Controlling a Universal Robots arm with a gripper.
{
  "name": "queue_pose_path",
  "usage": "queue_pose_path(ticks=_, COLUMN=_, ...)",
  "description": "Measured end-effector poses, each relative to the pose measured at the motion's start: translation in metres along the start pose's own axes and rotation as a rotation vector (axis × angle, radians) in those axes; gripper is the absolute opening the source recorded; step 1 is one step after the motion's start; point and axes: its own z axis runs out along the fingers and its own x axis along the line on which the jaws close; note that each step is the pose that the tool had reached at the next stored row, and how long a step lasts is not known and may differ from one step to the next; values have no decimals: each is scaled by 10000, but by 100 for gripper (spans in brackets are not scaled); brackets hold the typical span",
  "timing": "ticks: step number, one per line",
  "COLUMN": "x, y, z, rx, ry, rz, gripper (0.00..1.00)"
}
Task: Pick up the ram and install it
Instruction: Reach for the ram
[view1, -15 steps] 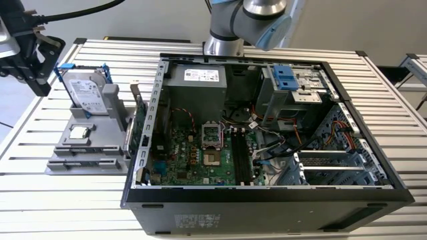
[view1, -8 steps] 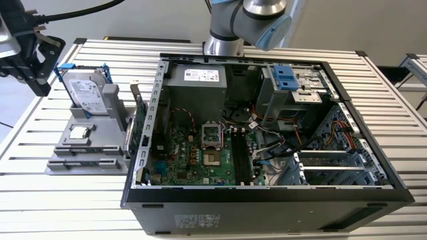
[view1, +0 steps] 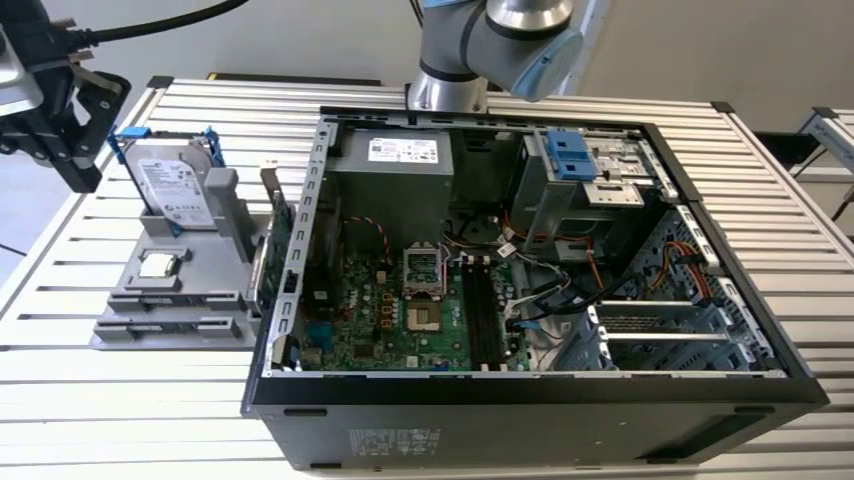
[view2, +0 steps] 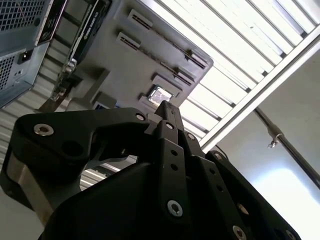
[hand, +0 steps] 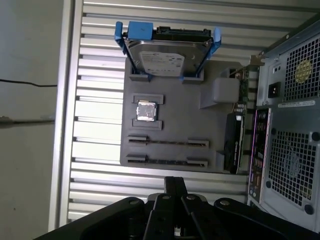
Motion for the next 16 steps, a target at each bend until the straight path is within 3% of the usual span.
queue_pose_path(ticks=16, x=0, y=0, z=0, rx=1, ry=10, rz=-221, gripper=0)
